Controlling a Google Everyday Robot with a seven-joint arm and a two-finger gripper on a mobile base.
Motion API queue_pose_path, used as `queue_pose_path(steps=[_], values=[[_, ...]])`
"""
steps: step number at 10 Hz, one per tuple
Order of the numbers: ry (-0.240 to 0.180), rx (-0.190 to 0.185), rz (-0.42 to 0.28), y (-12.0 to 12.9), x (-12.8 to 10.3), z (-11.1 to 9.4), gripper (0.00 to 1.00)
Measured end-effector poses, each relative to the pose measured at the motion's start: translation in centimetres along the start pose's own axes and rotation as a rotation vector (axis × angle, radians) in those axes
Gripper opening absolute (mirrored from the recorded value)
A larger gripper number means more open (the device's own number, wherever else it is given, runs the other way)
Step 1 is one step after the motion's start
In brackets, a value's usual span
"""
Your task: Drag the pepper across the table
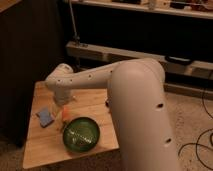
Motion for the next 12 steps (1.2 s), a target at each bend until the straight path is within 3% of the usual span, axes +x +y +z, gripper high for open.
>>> queue_pose_path(steps=[3,5,12], values=[[0.027,-0.042,-0.017,1.5,-1.4,2.6,0.80],[0.062,-0.047,-0.008,1.5,-1.1,3.8,0.80],[0.131,-0.024,0.071,1.2,-1.2,6.9,0.80]])
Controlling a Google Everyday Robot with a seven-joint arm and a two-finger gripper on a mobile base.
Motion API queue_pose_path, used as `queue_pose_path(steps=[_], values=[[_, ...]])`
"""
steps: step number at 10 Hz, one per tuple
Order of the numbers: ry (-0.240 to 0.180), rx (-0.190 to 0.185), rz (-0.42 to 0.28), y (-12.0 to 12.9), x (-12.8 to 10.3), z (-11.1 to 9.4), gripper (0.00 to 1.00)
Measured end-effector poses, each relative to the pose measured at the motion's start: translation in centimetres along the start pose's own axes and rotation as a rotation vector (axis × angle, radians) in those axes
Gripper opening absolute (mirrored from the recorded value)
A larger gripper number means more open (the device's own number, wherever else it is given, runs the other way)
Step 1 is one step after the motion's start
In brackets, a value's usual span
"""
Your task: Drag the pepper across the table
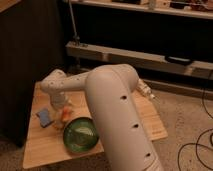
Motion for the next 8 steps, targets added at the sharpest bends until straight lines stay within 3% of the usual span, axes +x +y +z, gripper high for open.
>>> queue_pose_path(steps=[8], values=[[0.011,-0.024,0.054,-1.7,0.0,2.2,0.78]])
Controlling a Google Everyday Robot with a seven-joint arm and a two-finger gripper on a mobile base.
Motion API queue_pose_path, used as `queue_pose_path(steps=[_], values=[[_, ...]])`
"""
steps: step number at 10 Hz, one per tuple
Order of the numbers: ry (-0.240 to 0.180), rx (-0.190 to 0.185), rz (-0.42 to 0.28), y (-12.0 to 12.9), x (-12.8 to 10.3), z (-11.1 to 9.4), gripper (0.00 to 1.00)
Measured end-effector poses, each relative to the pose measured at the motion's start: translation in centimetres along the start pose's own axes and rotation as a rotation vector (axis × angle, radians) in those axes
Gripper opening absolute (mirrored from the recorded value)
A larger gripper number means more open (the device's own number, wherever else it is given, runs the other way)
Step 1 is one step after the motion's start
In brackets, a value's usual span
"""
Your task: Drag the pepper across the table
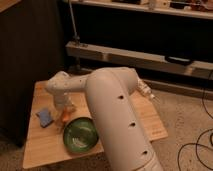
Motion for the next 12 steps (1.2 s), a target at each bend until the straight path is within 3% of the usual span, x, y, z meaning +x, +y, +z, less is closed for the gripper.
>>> queue_pose_path(steps=[3,5,6,12], values=[[0.009,-0.015,0.000,-0.2,-0.1,0.3,0.49],[0.011,-0.002,-0.007,-0.4,-0.1,0.1,0.29],[0.009,-0.001,-0.012,0.0,-0.4,0.1,0.25],[-0.024,0.016,-0.034,-0.2,-0.8,-0.9,0.25]])
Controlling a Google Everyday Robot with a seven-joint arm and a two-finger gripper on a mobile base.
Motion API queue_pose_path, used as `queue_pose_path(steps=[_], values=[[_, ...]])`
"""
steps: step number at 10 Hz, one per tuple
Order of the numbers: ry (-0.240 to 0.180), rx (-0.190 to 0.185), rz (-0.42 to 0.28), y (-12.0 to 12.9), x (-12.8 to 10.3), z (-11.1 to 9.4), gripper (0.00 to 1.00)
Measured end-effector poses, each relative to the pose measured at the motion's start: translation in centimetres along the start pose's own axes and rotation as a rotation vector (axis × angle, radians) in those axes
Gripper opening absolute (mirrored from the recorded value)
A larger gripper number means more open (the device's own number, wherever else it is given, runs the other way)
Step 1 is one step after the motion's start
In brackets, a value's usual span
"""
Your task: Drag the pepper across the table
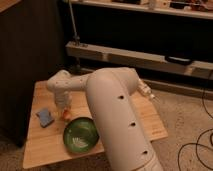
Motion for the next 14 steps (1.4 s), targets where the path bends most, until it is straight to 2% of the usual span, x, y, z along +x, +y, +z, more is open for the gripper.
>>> queue_pose_path(steps=[2,5,9,14], values=[[-0.022,0.012,-0.036,-0.5,-0.5,0.0,0.25],[-0.053,0.007,-0.082,-1.9,-2.0,-0.3,0.25],[-0.038,-0.023,-0.162,-1.8,-4.0,0.5,0.25],[-0.058,-0.006,-0.182,-3.5,-6.1,0.1,0.25]])
